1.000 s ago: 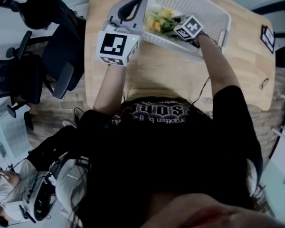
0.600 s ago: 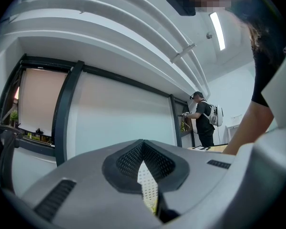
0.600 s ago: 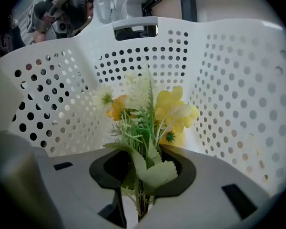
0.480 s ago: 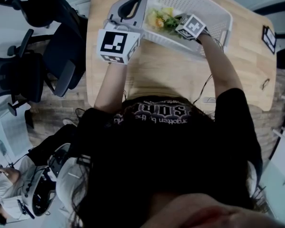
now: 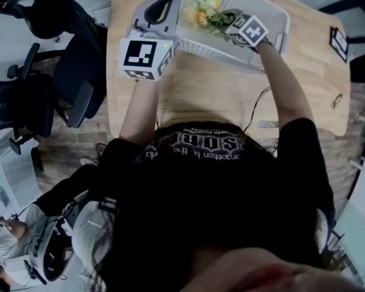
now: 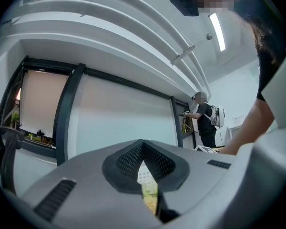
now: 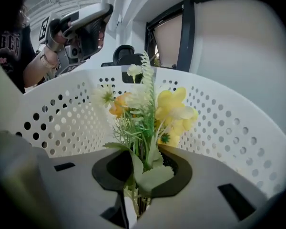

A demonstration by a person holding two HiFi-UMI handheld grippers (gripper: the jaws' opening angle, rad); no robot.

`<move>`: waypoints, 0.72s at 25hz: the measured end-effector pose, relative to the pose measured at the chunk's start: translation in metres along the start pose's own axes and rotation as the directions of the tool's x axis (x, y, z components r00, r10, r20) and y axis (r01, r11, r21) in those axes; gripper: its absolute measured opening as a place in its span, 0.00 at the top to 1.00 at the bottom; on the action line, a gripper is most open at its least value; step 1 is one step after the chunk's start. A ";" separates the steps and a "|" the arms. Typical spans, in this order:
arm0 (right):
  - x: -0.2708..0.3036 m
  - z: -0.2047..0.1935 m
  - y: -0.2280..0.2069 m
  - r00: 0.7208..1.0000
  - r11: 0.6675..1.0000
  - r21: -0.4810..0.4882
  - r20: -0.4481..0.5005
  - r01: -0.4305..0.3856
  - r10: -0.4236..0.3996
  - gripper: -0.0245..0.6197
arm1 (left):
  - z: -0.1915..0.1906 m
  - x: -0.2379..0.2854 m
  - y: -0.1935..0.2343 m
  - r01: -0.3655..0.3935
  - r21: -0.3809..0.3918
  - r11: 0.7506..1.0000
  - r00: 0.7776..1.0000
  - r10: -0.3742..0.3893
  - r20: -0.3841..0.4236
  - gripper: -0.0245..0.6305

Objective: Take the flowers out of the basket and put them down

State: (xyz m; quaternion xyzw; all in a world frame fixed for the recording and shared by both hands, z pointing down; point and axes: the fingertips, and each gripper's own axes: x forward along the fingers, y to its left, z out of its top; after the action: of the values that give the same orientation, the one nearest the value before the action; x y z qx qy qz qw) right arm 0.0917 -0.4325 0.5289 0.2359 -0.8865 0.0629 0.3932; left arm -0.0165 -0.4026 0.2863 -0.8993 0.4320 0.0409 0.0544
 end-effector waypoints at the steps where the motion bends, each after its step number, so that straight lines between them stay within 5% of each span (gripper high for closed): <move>1: -0.003 0.004 -0.001 1.000 1.000 -0.003 0.015 0.008 -0.008 0.81 | 0.000 0.000 -0.001 0.001 0.001 1.000 1.000 -0.001 0.000 0.96; 18: -0.059 0.080 0.012 0.984 0.993 -0.088 0.164 0.085 -0.069 0.81 | 0.006 -0.020 -0.005 -0.045 0.037 0.998 0.999 0.046 -0.010 0.96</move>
State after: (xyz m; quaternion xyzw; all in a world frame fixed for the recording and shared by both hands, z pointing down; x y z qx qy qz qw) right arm 0.0668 -0.4238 0.4319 0.2555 -0.9074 -0.0136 0.3335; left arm -0.0255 -0.3830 0.2834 -0.8883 0.4534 0.0291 0.0676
